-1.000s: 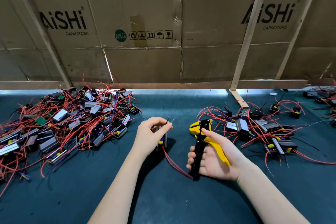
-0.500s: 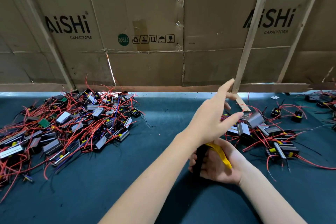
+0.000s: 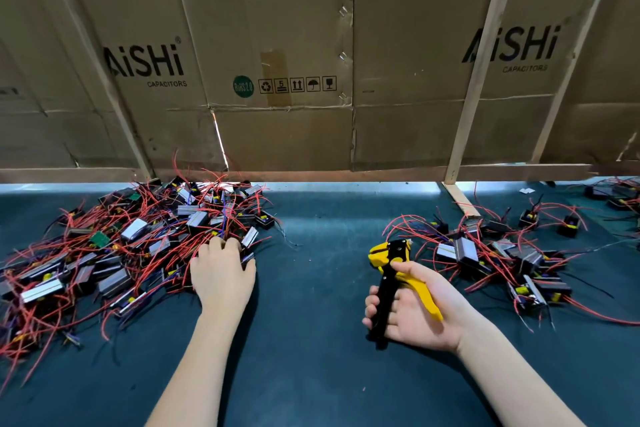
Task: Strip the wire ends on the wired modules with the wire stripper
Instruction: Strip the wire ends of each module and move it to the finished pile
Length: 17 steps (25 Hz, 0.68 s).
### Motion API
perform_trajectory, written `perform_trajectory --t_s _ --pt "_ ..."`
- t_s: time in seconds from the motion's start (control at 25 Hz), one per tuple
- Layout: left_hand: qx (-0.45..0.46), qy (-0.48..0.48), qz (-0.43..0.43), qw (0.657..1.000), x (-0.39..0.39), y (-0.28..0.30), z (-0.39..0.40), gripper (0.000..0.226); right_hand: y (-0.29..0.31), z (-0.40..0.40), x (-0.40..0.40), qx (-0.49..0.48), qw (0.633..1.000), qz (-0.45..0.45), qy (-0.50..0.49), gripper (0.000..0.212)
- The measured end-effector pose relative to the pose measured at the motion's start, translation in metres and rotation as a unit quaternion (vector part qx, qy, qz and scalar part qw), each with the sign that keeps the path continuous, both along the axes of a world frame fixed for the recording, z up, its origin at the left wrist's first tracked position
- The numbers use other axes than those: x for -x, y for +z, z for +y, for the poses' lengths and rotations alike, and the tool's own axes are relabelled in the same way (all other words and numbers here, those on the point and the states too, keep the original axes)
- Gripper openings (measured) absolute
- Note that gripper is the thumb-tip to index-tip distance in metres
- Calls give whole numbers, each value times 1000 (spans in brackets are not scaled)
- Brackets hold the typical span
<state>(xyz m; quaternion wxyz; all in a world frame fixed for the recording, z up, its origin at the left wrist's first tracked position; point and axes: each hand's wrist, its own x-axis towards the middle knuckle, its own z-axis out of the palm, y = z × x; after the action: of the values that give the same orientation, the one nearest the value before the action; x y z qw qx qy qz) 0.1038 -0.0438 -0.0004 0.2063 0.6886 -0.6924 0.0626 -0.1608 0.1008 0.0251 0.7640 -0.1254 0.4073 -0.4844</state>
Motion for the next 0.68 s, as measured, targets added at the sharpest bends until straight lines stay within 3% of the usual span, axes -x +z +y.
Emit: perform_trajectory --t_s 0.12,0.24,0.36,0.56,0.68 --pt "39 -26 91 995 13 5 8 26 -1 1 1 3 1000 2 -7 41" --pt "169 -87 177 966 24 9 15 31 0 1 1 2 1000 4 -5 42" --pt "201 -132 125 962 34 8 20 33 -1 -1 1 2 1000 2 -3 42" --pt "71 -53 -9 996 37 1 16 49 -3 -2 3 2 1000 -4 -2 42" --pt "86 -76 -29 993 35 3 19 29 -3 -3 2 -2 1000 -1 -1 43"
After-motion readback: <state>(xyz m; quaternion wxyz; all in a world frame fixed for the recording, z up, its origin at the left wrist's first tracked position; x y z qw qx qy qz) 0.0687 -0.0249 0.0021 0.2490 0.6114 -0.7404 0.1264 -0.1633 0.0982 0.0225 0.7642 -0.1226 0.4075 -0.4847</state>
